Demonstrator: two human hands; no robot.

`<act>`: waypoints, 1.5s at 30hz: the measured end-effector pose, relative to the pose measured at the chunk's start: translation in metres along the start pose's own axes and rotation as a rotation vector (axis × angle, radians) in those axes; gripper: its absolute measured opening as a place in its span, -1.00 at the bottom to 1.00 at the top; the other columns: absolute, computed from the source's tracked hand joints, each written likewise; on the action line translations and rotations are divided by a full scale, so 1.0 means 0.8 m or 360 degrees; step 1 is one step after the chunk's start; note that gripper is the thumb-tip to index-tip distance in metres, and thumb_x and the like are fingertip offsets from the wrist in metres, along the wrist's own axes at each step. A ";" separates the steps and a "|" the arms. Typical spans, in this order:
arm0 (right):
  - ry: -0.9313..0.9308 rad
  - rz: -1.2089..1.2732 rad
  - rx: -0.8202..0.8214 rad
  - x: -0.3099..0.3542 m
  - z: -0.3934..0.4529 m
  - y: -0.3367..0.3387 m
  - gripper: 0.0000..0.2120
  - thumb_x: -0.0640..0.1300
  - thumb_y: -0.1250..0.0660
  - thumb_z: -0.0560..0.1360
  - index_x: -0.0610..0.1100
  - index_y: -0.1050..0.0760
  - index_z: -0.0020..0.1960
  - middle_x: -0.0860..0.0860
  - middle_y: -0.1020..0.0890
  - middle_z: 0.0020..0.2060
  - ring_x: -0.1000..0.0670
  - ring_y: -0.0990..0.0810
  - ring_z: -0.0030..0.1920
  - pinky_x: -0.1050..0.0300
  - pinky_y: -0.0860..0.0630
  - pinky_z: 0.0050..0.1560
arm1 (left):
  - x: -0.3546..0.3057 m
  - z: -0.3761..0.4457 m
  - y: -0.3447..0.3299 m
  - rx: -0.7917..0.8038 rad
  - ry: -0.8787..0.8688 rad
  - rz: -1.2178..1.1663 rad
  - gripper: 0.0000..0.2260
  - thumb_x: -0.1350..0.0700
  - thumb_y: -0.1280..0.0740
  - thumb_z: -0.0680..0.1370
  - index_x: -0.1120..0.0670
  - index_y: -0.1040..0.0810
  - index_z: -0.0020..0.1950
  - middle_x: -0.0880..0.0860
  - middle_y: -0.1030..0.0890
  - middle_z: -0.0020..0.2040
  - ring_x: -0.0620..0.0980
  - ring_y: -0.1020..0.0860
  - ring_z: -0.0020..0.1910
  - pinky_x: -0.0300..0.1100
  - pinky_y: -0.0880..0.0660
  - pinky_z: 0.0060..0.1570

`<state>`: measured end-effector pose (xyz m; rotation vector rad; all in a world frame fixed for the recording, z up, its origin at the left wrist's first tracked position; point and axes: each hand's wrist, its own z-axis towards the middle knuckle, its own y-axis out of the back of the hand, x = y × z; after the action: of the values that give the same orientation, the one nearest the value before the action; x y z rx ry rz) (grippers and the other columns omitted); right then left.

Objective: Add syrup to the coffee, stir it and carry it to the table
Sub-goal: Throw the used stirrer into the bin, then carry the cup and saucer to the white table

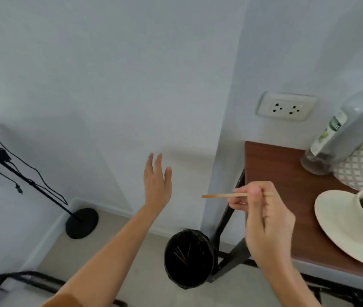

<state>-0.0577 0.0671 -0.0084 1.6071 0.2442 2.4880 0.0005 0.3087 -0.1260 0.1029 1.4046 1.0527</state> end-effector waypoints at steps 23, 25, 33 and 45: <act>-0.0595 -0.0567 0.0280 -0.137 -0.097 -0.126 -0.81 -0.14 -0.24 0.63 -0.15 -0.56 0.17 0.15 -0.66 -0.12 0.29 -0.64 -0.12 0.44 -0.53 -0.02 | 0.068 0.045 -0.026 0.0339 -0.0251 0.0606 -0.43 -0.06 -0.09 0.70 -0.07 0.07 0.65 0.19 0.17 0.66 0.24 0.06 0.64 0.40 -0.05 0.48; -0.0431 -0.0494 0.0228 -0.101 -0.088 -0.099 -0.84 -0.19 -0.29 0.62 -0.16 -0.58 0.16 0.14 -0.68 -0.10 0.29 -0.64 -0.05 0.48 -0.51 -0.05 | 0.060 0.040 -0.023 0.0341 -0.0221 0.0636 -0.42 -0.08 -0.10 0.69 -0.06 0.07 0.66 0.19 0.16 0.66 0.25 0.09 0.64 0.44 -0.05 0.47; 0.0049 -0.0576 -0.0354 -0.016 -0.070 0.080 -0.84 -0.10 -0.27 0.61 -0.13 -0.60 0.02 0.10 -0.70 -0.16 0.14 -0.70 -0.15 0.31 -0.61 -0.19 | -0.102 -0.029 -0.036 0.0315 -0.0279 0.0188 -0.42 -0.09 -0.08 0.69 -0.04 0.06 0.66 0.11 0.15 0.67 0.17 0.17 0.65 0.36 0.12 0.52; -0.0881 -0.1081 -0.0274 -0.106 -0.018 0.300 -0.75 0.02 -0.25 0.62 -0.11 -0.45 0.20 -0.03 -0.61 0.03 -0.01 -0.59 -0.02 0.05 -0.58 -0.02 | -0.304 -0.192 -0.143 0.0982 -0.0479 0.0476 -0.45 -0.22 0.05 0.68 -0.12 0.04 0.65 0.01 0.02 0.68 0.07 0.15 0.66 0.28 0.27 0.52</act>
<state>-0.0491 -0.1864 -0.0345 1.6949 0.3979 1.4739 -0.0212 0.0088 -0.0532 0.9076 1.4153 0.7647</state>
